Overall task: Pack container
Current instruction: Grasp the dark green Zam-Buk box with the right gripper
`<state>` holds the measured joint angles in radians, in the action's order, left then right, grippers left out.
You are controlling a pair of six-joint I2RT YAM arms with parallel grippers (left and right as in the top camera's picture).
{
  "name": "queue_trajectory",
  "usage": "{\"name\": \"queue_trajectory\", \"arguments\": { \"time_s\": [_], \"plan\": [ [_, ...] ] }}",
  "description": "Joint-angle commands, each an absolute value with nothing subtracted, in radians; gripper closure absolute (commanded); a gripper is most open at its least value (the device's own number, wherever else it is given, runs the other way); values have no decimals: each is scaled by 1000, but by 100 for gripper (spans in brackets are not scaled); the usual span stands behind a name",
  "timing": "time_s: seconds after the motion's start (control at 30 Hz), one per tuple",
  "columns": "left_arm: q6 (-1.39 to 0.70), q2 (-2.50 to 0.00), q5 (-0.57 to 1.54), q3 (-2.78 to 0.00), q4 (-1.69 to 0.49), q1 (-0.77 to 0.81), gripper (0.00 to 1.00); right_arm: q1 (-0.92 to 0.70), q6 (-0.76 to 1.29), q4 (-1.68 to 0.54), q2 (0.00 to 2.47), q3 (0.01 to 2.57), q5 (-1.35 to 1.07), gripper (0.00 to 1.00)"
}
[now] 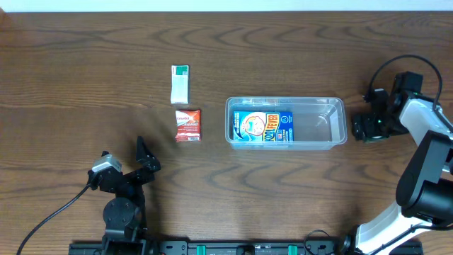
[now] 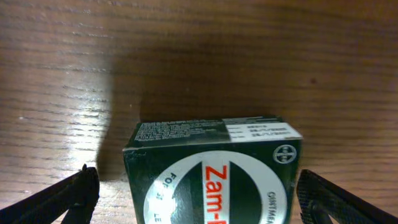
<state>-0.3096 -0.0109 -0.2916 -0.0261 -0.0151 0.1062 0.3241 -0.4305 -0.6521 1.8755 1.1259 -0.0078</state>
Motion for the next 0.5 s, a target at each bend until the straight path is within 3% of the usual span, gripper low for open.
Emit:
{"name": "queue_trajectory", "arguments": {
  "time_s": [0.0,0.23,0.43,0.47],
  "plan": [
    [-293,-6,-301,-4,-47,102,2,329,-422,-643,1887,1116,-15,1],
    [-293,-6,-301,-4,-47,102,2,328,-396,-643,1887,1116,-15,16],
    [-293,-6,-301,-4,-47,102,2,327,-337,-637,1887,1119,-16,57],
    [-293,-6,-301,-4,-47,102,2,327,-321,-635,1887,1120,-15,57]
  ]
}}
